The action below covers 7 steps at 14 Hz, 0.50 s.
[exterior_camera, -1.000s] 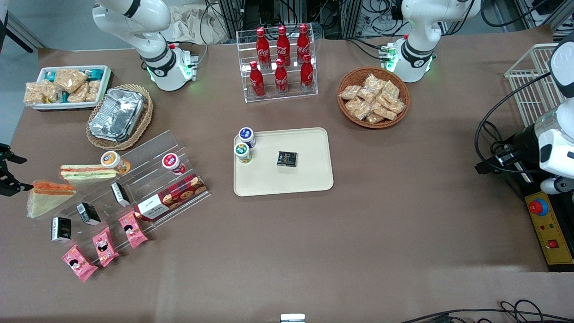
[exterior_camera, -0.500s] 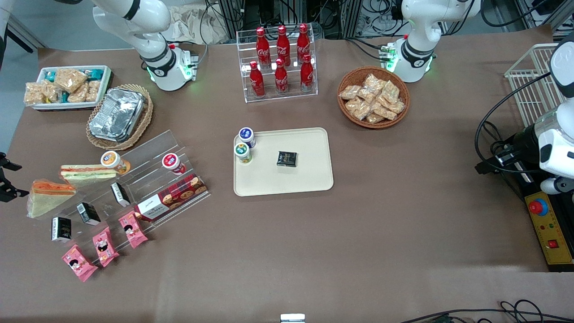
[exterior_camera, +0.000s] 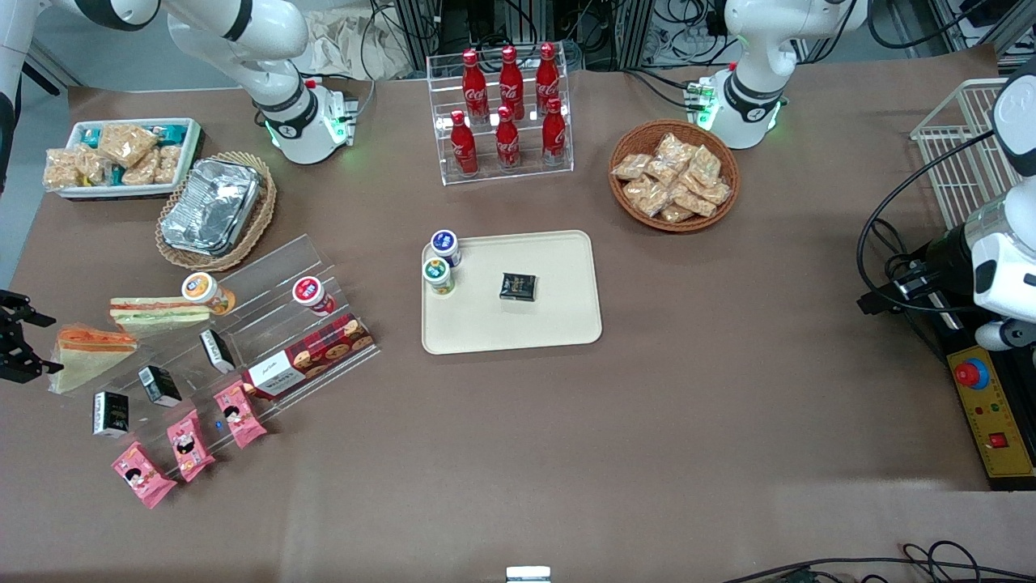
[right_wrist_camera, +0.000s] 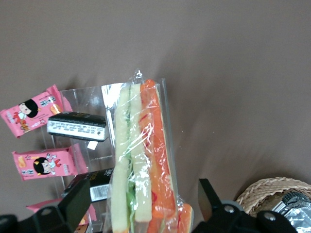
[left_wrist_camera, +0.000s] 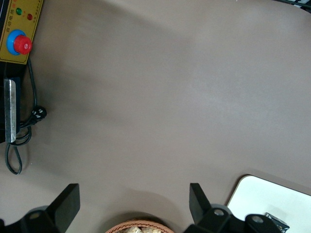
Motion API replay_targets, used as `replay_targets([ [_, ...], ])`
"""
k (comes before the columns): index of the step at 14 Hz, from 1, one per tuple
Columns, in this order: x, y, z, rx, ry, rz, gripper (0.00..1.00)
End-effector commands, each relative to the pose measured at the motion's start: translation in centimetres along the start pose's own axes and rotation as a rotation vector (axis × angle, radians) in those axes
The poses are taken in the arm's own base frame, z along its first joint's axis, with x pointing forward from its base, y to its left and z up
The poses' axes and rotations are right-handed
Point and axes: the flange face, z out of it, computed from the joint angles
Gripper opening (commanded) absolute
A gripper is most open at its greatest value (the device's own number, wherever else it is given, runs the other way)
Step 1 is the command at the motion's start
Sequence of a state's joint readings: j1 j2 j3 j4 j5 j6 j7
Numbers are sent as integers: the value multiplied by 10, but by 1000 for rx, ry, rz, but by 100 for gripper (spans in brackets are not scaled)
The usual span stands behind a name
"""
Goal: Place sandwich on tray
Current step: 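Lower the right gripper and close it on the wrapped cucumber-carrot sandwich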
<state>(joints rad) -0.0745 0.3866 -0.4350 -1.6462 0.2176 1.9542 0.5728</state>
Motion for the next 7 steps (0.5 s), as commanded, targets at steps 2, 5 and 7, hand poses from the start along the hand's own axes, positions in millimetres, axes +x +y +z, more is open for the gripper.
replay_targets([
  [2, 4, 0, 22, 13, -12, 41, 99],
  [5, -2, 3, 33, 20, -32, 56, 99],
  [7, -6, 4, 42, 23, -29, 86, 98],
])
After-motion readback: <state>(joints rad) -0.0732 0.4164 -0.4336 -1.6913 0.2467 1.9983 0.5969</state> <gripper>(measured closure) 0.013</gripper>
